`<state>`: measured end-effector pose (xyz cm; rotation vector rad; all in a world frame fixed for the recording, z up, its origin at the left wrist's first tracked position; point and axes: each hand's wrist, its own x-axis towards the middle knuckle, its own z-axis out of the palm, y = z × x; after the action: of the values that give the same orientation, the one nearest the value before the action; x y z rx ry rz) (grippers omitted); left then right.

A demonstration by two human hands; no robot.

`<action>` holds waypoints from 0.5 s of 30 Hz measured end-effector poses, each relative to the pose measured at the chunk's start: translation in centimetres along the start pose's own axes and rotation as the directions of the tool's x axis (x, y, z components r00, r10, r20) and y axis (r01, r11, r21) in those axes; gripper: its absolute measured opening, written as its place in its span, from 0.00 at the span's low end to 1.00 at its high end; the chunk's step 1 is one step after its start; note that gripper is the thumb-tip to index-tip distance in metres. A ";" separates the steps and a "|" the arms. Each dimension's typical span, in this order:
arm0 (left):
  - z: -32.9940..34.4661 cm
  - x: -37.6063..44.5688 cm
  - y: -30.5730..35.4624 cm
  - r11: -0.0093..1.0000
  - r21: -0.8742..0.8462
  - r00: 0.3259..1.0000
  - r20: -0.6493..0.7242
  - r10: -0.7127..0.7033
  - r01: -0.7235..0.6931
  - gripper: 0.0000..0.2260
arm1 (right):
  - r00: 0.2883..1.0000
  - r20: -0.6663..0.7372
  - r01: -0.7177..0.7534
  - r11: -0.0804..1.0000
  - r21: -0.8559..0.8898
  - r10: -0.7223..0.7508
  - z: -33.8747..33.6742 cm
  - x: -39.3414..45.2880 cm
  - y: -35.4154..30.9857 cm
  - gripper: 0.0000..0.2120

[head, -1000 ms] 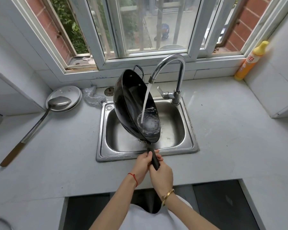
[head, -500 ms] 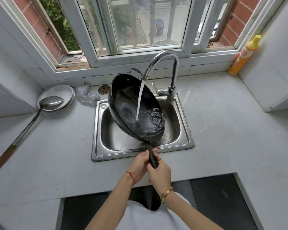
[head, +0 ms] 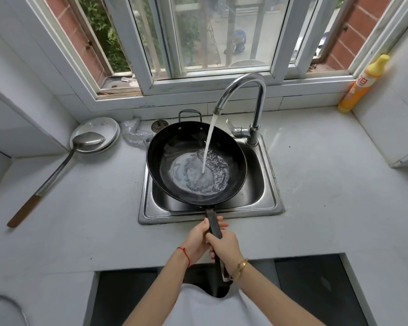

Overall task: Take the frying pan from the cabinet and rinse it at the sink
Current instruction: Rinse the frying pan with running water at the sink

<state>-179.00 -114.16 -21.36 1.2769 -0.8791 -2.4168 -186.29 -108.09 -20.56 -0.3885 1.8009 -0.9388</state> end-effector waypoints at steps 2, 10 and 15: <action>-0.1 0.1 -0.1 0.998 0.062 1.000 -0.017 0.012 -0.011 0.21 | 1.000 0.022 -0.021 1.000 0.019 0.020 -0.1 0.0 0.0 0.09; -0.8 -0.2 -0.5 0.992 0.126 0.998 -0.056 -0.008 0.015 0.20 | 0.979 0.174 -0.139 0.977 0.159 0.111 -0.2 -0.4 -0.6 0.09; -0.6 -1.0 -0.8 0.985 0.171 0.997 -0.071 -0.014 0.026 0.19 | 0.971 0.203 -0.160 0.977 0.141 0.130 -0.4 -0.6 -0.1 0.09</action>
<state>-177.94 -113.24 -21.48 1.4279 -1.0800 -2.3384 -186.38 -107.60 -20.00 -0.2358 1.5462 -0.9007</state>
